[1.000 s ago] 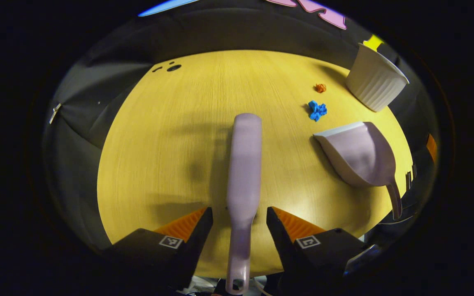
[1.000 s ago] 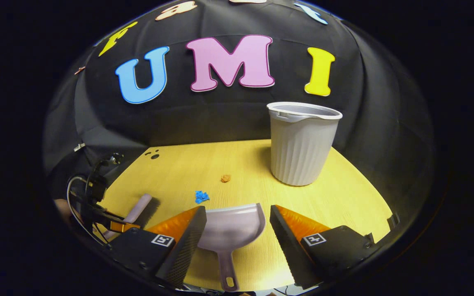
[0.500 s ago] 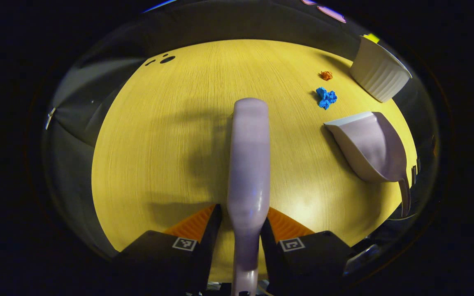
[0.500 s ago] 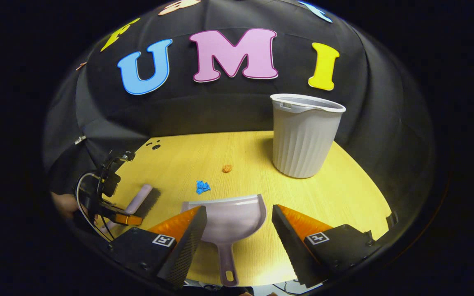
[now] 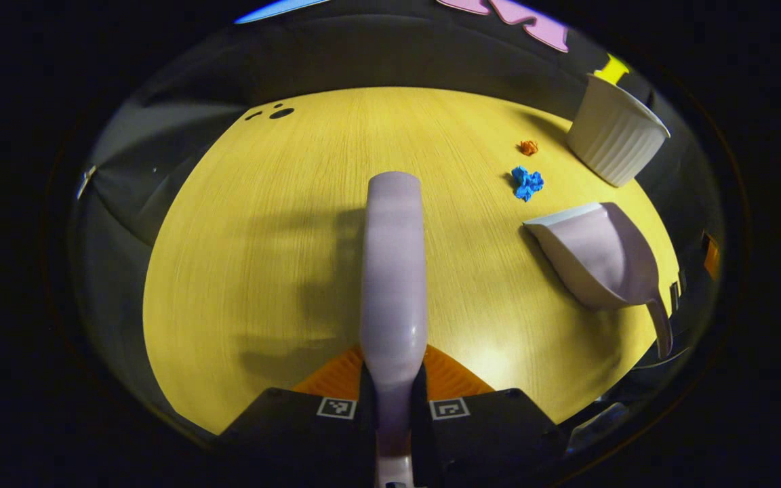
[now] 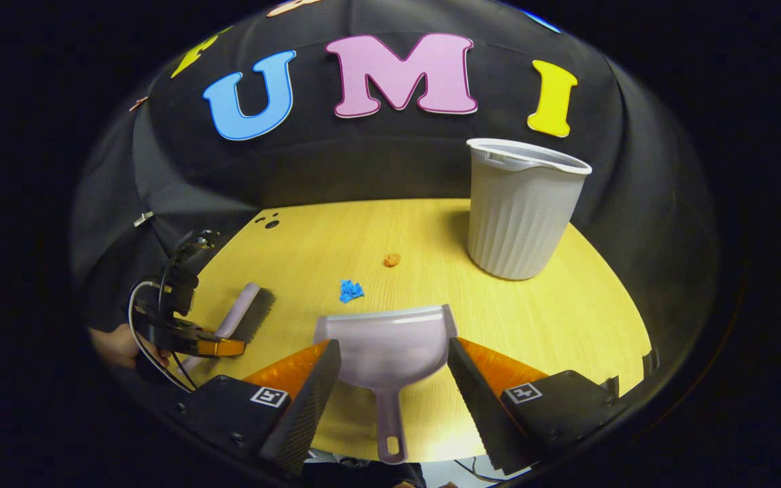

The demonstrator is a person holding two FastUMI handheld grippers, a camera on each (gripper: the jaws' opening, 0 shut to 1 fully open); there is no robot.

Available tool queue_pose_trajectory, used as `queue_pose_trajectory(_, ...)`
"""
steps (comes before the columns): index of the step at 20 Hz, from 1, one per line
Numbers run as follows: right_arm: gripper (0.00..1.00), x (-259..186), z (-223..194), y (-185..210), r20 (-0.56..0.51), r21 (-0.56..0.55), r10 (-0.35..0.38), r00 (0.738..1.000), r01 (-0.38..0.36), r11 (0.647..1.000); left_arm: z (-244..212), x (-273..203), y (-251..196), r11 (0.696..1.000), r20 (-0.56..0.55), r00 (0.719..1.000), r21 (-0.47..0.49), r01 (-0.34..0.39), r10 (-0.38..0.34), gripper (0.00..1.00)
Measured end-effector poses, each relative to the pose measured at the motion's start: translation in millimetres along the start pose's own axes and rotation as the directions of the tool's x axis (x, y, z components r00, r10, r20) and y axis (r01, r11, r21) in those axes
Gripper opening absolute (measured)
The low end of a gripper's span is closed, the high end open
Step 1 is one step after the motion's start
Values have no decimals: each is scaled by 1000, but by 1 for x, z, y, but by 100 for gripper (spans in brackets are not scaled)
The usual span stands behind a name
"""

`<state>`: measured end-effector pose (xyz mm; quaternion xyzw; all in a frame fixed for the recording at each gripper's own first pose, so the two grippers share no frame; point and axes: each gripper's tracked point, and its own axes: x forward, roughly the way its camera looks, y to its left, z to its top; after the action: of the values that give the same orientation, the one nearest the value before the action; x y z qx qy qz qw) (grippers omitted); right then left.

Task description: Pick up the small broom and dustpan from the desktop, sweep the trash into the dustpan with the broom, and then empty the trash into the garbage bin.

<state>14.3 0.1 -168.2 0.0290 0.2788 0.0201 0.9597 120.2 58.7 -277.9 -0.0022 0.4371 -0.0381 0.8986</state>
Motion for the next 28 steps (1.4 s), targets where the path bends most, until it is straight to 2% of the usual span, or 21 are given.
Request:
queue_pose_trajectory(2, 99, 0, -7, 2, -37, 4, 10, 999, -9, 1000, -3, -7, 1, 999, 30, 999, -38, 17, -16, 23)
queue_pose_trajectory(10, 99, 7, -38, -2, -186, 18, -9, 983, 12, 1000, -1, -60, 9, 997, 164, 986, -68, 24, -13, 24)
queue_pose_trajectory(12, 99, 11, -49, -1, -215, 37, -8, 977, 16, 999, -1, -72, 4, 994, 190, 981, -98, 52, -33, 24)
queue_pose_trajectory(14, 99, 17, -64, -3, -264, 23, -22, 964, 29, 999, -6, -82, 6, 992, 202, 979, -111, 54, -30, 24)
queue_pose_trajectory(16, 99, 20, -82, -4, -320, 8, -33, 947, 37, 999, -11, -93, 14, 993, 196, 981, -116, 19, 4, 23)
queue_pose_trajectory(21, 99, 44, -109, -10, -385, -23, -64, 921, 60, 998, -18, -118, 28, 988, 210, 977, -156, -10, 43, 24)
queue_pose_trajectory(26, 100, 74, -136, -11, -471, -18, -83, 878, 85, 996, -35, -121, 35, 980, 158, 984, -192, -48, 80, 24)
queue_pose_trajectory(28, 100, 77, -136, -13, -481, -41, -102, 871, 93, 995, -38, -120, 35, 979, 141, 986, -196, -58, 87, 24)
